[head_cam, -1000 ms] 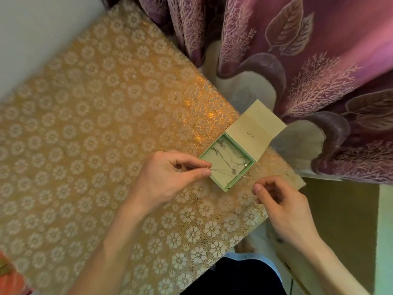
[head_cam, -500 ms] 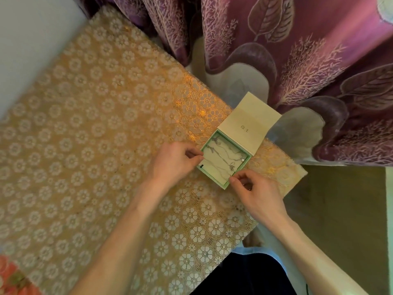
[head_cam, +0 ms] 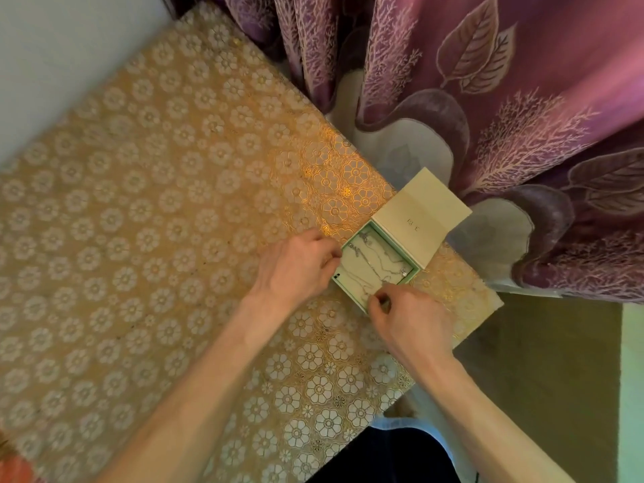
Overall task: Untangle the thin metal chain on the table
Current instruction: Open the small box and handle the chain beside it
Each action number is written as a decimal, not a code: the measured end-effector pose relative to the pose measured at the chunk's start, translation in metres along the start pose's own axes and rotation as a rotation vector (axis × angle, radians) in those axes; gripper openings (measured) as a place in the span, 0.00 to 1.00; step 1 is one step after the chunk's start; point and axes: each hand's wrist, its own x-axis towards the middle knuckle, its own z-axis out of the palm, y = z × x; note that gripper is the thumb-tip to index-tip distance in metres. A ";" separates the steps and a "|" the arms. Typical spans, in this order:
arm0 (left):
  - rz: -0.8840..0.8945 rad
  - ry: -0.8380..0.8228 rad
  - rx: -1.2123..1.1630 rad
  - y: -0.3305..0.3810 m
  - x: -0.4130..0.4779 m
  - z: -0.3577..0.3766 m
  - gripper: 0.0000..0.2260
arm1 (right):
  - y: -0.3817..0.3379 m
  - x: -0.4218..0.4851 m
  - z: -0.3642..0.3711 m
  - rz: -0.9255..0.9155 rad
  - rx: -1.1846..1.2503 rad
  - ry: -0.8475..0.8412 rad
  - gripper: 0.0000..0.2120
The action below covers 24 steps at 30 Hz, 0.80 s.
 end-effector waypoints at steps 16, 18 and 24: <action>0.024 -0.192 0.322 0.002 0.021 0.013 0.16 | -0.002 0.000 0.001 -0.073 -0.066 0.024 0.13; 0.027 -0.193 0.321 -0.002 0.018 0.018 0.17 | 0.000 0.000 0.000 -0.113 -0.071 0.013 0.14; 0.009 -0.099 0.129 -0.001 -0.014 0.029 0.20 | 0.018 0.010 -0.042 -0.406 -0.125 -0.152 0.15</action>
